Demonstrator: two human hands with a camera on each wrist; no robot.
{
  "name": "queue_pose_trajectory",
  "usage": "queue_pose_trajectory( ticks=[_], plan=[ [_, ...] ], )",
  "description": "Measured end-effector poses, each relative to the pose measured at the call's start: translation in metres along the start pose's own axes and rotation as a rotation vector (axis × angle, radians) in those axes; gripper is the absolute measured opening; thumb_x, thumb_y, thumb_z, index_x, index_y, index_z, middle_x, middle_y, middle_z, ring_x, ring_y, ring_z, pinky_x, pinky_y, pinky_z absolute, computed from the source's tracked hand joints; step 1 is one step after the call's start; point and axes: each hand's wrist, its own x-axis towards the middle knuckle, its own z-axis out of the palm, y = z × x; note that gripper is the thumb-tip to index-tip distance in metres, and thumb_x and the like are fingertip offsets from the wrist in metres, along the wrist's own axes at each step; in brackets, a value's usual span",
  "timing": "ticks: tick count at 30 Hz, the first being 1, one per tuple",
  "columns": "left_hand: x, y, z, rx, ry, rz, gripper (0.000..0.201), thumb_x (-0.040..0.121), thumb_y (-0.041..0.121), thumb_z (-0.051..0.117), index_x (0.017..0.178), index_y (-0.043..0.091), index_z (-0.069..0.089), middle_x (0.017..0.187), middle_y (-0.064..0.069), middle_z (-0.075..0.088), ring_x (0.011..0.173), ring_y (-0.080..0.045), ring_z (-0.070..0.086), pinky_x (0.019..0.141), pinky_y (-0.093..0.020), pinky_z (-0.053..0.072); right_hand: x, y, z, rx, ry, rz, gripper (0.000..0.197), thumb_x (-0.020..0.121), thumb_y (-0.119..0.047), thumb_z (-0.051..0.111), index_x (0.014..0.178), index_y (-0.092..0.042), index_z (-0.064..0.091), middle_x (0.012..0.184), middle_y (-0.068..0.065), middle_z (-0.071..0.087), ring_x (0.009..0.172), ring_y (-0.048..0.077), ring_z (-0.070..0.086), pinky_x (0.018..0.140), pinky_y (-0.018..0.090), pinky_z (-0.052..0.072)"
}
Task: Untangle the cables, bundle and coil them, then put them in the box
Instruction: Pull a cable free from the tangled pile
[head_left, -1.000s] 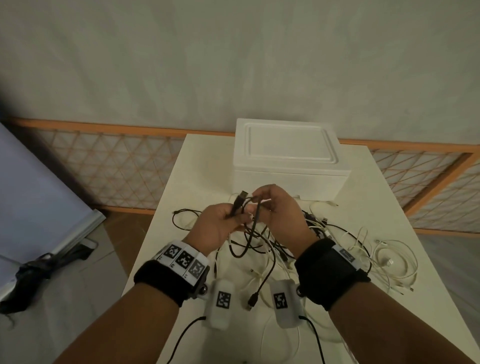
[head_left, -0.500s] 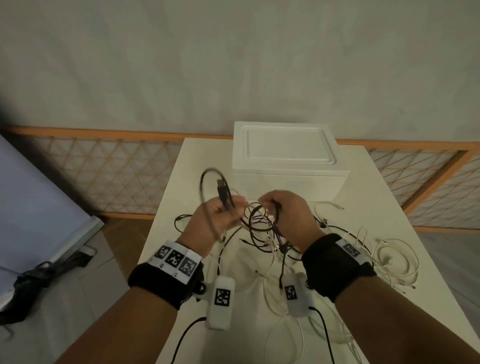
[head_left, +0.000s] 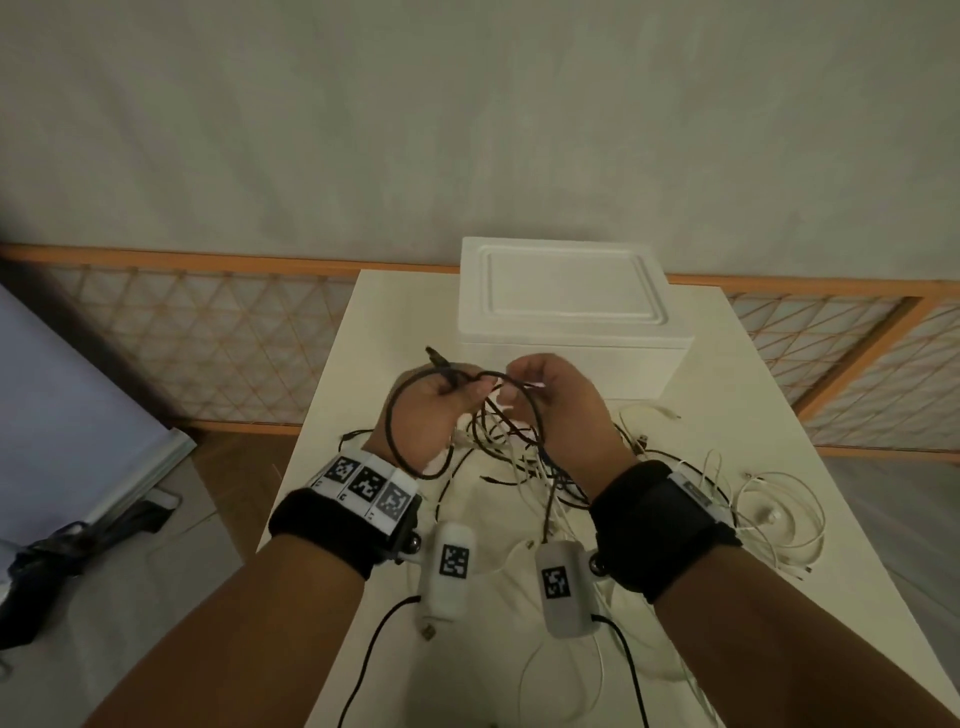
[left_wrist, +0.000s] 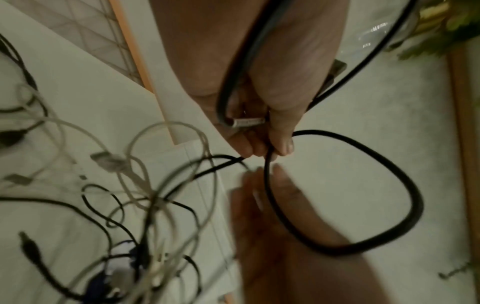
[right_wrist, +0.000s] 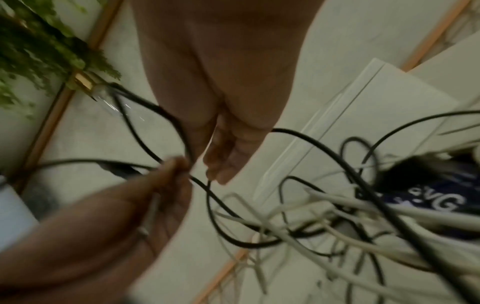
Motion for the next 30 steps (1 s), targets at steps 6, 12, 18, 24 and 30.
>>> queue_pose_trajectory(
  ticks=[6, 12, 18, 24, 30],
  plan=[
    [0.001, 0.036, 0.006, -0.133, 0.043, 0.106, 0.008, 0.078, 0.028, 0.069, 0.079, 0.026, 0.077, 0.086, -0.012, 0.074, 0.076, -0.016, 0.064, 0.079, -0.030, 0.053, -0.009, 0.031, 0.015, -0.560, -0.223, 0.015, 0.017, 0.092, -0.027, 0.058, 0.096, -0.014, 0.067, 0.087, 0.000, 0.068, 0.085, 0.014, 0.061, 0.076, 0.026, 0.046],
    [0.005, 0.017, 0.000, -0.340, 0.012, 0.015, 0.015, 0.089, 0.012, 0.062, 0.098, 0.018, 0.073, 0.092, 0.003, 0.074, 0.090, -0.013, 0.067, 0.083, -0.024, 0.052, 0.011, 0.006, 0.005, -0.548, -0.156, -0.079, 0.025, 0.092, -0.022, 0.058, 0.069, -0.011, 0.060, 0.068, 0.005, 0.057, 0.065, 0.011, 0.050, 0.065, 0.025, 0.039],
    [0.004, 0.001, 0.010, -0.260, -0.080, -0.071, 0.041, 0.087, -0.007, 0.055, 0.094, 0.027, 0.076, 0.093, 0.000, 0.075, 0.087, -0.017, 0.068, 0.086, -0.033, 0.056, 0.023, -0.029, -0.005, -0.245, -0.058, -0.014, 0.020, 0.094, -0.010, 0.052, 0.084, 0.004, 0.064, 0.073, 0.013, 0.063, 0.060, 0.009, 0.058, 0.057, 0.028, 0.051],
    [0.002, -0.018, 0.024, 0.022, -0.166, -0.098, 0.016, 0.084, 0.020, 0.062, 0.096, 0.025, 0.072, 0.093, -0.013, 0.070, 0.078, -0.029, 0.067, 0.079, -0.042, 0.057, 0.017, -0.026, -0.013, -0.048, 0.110, 0.035, 0.022, 0.093, -0.022, 0.054, 0.074, -0.017, 0.063, 0.078, 0.006, 0.068, 0.070, 0.017, 0.064, 0.064, 0.030, 0.055],
    [-0.013, -0.056, 0.021, 0.265, -0.218, -0.253, 0.005, 0.090, 0.022, 0.064, 0.088, 0.025, 0.068, 0.067, 0.007, 0.063, 0.050, -0.013, 0.056, 0.055, -0.029, 0.046, 0.012, -0.069, -0.029, 0.196, 0.265, -0.179, 0.019, 0.097, -0.011, 0.050, 0.084, -0.008, 0.064, 0.080, 0.008, 0.067, 0.071, 0.016, 0.064, 0.074, 0.034, 0.059]
  ],
)
